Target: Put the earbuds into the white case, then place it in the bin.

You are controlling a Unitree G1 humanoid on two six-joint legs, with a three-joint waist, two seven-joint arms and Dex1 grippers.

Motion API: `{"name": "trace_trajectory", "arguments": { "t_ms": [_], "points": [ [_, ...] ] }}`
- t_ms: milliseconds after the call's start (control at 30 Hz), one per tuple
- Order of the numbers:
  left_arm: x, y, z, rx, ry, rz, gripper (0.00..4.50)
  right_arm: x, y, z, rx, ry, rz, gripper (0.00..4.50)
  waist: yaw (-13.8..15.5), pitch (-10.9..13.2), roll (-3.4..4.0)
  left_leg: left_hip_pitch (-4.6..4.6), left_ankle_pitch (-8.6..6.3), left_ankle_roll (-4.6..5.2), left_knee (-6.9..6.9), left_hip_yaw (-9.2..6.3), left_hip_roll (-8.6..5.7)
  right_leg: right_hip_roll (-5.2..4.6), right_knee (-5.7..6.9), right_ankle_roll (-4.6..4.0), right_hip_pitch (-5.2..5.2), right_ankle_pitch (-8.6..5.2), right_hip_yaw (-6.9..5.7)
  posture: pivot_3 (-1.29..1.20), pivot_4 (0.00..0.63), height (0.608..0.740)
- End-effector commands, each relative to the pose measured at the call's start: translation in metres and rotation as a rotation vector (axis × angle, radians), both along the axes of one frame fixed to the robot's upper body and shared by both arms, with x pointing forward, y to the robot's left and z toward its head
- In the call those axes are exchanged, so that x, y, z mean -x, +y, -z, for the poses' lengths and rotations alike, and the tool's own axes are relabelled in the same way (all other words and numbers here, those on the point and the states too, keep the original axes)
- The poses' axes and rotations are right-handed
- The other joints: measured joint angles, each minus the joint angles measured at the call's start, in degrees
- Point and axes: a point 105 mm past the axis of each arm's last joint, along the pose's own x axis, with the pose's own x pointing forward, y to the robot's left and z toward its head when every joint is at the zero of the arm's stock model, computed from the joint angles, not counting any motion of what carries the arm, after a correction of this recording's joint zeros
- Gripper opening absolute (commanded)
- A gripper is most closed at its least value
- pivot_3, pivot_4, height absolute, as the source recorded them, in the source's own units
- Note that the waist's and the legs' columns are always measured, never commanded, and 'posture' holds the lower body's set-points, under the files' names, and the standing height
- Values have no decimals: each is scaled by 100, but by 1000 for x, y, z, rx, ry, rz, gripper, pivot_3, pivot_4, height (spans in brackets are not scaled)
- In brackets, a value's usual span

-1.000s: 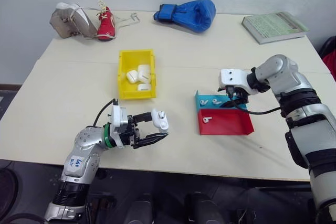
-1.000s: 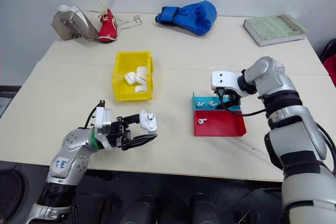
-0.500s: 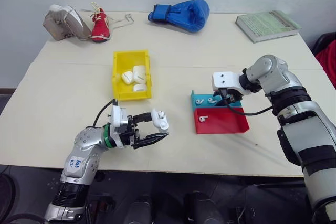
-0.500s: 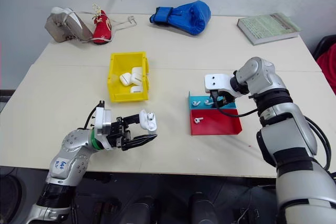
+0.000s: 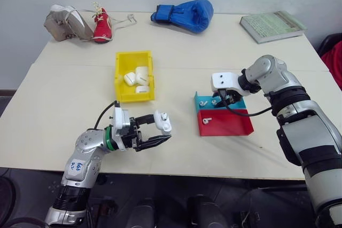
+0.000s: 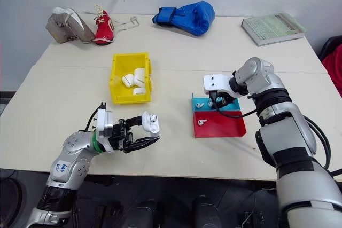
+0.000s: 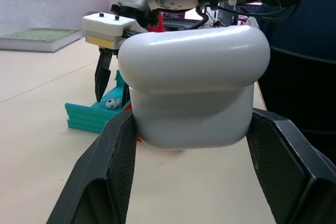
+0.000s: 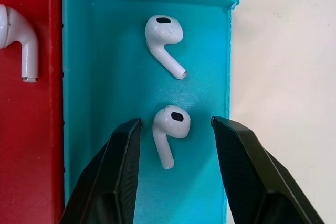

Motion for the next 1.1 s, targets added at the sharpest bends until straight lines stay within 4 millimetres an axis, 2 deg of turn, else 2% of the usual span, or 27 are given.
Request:
{"name": "trace_trajectory", "arguments": {
  "t_ms": [33, 167, 333, 700, 800, 933, 1100],
  "points": [
    [4, 0, -10, 10, -48, 5, 2727, 1, -3, 7, 24, 20, 7, 2144, 0, 0, 0, 0, 0, 0, 0, 0, 0, 0, 0, 0, 0, 0, 0, 0, 150, 740],
    [4, 0, -10, 8, -48, 3, 2727, 3, -2, 8, 19, 39, 4, 2144, 0, 0, 0, 1, 0, 0, 1, 0, 0, 0, 0, 0, 1, 0, 0, 0, 150, 740],
    [5, 0, -11, 7, -47, 3, 2727, 4, -2, 9, 18, 45, 0, 588, -1, 0, 0, 1, 0, 0, 1, 0, 0, 0, 0, 0, 0, 0, 0, 0, 150, 740],
    [6, 0, -10, 7, -48, 3, 2727, 5, -2, 10, 11, 52, -7, 588, 0, 0, 0, 0, 0, 0, 1, 0, 0, 0, 0, 0, 0, 0, 1, 0, 150, 740],
    [5, 0, -11, 7, -49, 4, 2727, 6, -1, 10, 1, 55, -11, 453, 0, 0, 0, 1, 0, 0, 1, 0, 0, 0, 0, 0, 0, 0, 1, 0, 150, 740],
    [4, -1, -12, 8, -50, 4, 2727, 6, 2, -3, -71, 28, -21, 453, 1, 0, 0, 0, 0, 0, 1, 0, 0, 0, 0, 0, 0, 0, 0, 0, 150, 740],
    [-1, -6, -17, 17, -67, 8, 2727, 18, -1, -57, -318, -21, -82, 453, 28, 13, 16, -11, 0, 0, 3, 1, -1, -2, -1, 0, -11, 0, 1, 0, 150, 740]
  ]
}}
